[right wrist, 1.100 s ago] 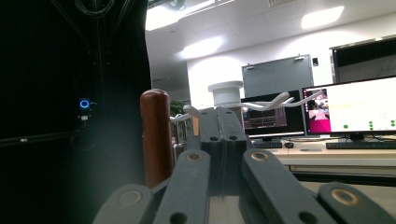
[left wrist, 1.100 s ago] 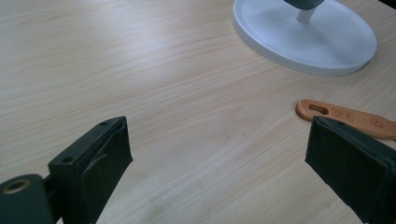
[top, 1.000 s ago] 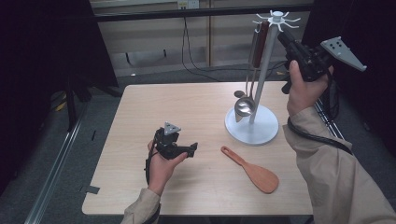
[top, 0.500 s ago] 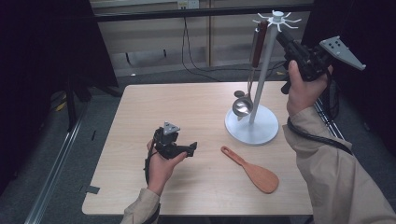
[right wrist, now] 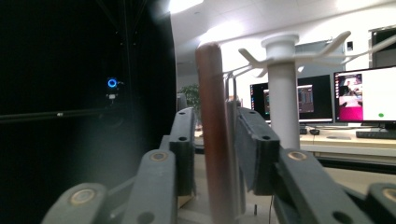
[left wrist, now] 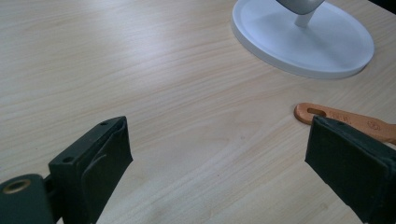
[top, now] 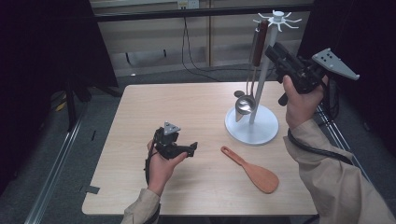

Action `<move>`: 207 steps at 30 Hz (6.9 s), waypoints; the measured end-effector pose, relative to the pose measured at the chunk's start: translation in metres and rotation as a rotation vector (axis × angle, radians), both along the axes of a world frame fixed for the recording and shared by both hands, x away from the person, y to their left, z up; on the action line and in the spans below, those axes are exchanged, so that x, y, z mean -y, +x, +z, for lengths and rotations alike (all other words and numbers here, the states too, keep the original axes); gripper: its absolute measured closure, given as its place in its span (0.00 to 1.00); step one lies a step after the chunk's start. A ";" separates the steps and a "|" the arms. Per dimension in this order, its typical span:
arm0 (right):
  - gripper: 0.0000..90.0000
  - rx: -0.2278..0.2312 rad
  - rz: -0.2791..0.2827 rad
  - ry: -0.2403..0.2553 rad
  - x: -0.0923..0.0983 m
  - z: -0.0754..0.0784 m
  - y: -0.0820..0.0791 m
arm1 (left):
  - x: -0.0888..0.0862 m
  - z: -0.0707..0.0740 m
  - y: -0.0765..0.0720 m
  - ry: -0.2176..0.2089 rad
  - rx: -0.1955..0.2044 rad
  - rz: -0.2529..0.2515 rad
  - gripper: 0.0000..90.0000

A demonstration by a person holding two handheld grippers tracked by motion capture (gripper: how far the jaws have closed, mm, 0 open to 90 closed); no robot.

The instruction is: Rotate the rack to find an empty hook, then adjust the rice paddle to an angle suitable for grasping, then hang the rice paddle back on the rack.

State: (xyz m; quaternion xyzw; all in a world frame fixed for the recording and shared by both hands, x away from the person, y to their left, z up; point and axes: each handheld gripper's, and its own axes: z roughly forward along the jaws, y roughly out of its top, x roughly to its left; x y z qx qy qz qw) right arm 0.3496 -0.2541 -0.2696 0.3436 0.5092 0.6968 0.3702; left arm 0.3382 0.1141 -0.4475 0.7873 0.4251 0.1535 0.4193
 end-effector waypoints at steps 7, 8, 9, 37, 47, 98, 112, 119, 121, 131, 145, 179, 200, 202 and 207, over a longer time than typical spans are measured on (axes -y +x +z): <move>0.58 -0.037 0.036 -0.003 -0.002 -0.018 -0.004 | 0.000 0.000 0.000 -0.001 0.000 0.002 0.07; 0.56 -0.045 0.043 -0.004 -0.002 -0.022 -0.005 | 0.000 0.000 0.000 0.003 -0.002 0.003 0.07; 0.53 -0.051 0.046 -0.003 -0.002 -0.025 -0.005 | 0.000 0.000 0.000 0.003 -0.001 0.003 0.07; 0.35 -0.204 0.180 -0.073 -0.017 -0.102 -0.034 | 0.002 -0.001 -0.002 0.012 -0.001 -0.003 0.07; 0.33 -0.265 0.222 -0.123 -0.025 -0.124 -0.042 | 0.003 -0.002 -0.003 0.012 -0.002 -0.004 0.07; 0.51 -0.741 0.346 -0.451 -0.048 -0.201 -0.046 | 0.006 -0.006 -0.005 0.007 -0.007 -0.006 0.07; 0.58 -0.849 0.339 -0.524 -0.056 -0.215 -0.044 | 0.005 -0.005 -0.006 0.021 -0.006 -0.017 0.07; 0.60 -0.864 0.328 -0.588 -0.061 -0.217 -0.044 | 0.004 -0.003 -0.006 0.018 -0.004 -0.014 0.07; 0.62 -0.863 0.323 -0.622 -0.064 -0.217 -0.044 | 0.005 -0.003 -0.006 0.000 0.002 -0.007 0.07; 0.64 -0.926 0.305 -0.698 -0.075 -0.222 -0.040 | 0.000 0.000 -0.005 0.022 0.000 -0.019 0.07; 0.73 -1.046 0.251 -0.766 -0.089 -0.213 -0.029 | -0.001 0.002 -0.005 -0.003 0.008 0.004 0.07; 0.74 -0.978 0.192 -0.612 -0.075 -0.216 -0.030 | -0.003 0.000 -0.004 0.021 0.003 -0.006 0.07; 0.74 -0.640 0.147 -0.305 -0.067 -0.185 -0.047 | 0.000 -0.004 -0.004 0.017 -0.007 -0.008 0.07; 0.74 -0.611 0.150 -0.276 -0.067 -0.184 -0.049 | 0.000 -0.004 -0.004 0.023 -0.008 -0.011 0.07; 0.74 -0.560 0.142 -0.242 -0.067 -0.176 -0.051 | 0.000 -0.004 -0.004 0.028 -0.008 -0.016 0.07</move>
